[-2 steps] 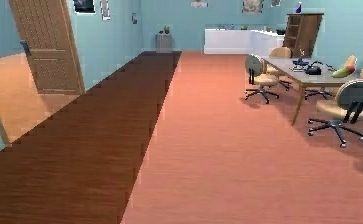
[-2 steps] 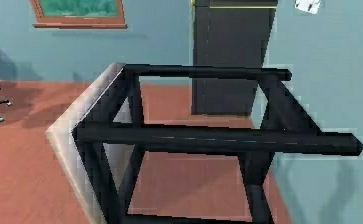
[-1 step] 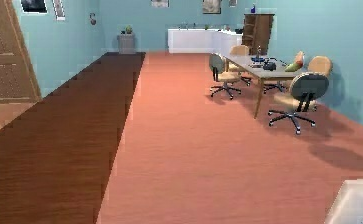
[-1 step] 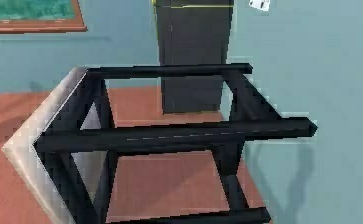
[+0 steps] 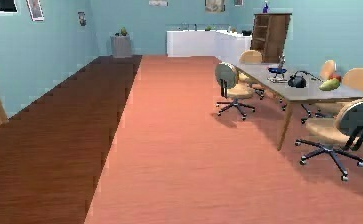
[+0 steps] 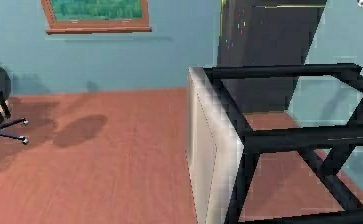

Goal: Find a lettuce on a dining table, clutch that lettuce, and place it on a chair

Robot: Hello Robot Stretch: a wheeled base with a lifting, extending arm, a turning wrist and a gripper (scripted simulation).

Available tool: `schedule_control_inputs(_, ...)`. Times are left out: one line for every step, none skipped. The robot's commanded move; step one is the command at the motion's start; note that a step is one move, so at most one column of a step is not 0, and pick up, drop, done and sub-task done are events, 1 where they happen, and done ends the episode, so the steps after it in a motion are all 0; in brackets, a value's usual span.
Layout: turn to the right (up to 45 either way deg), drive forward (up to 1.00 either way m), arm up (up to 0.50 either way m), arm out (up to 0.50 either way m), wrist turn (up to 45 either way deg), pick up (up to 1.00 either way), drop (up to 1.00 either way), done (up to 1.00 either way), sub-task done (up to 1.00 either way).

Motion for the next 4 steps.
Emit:
schedule_control_inputs(27.0,0.0,0.0,0.0,0.0,0.0,0.0,0.0,0.0)
schedule_control_inputs(0.0,1.0,0.0,0.0,0.0,0.0,0.0,0.0,0.0)
schedule_control_inputs(6.0,0.0,0.0,0.0,0.0,0.0,0.0,0.0,0.0)
schedule_control_inputs(0.0,0.4,0.0,0.0,0.0,0.0,0.0,0.0,0.0)
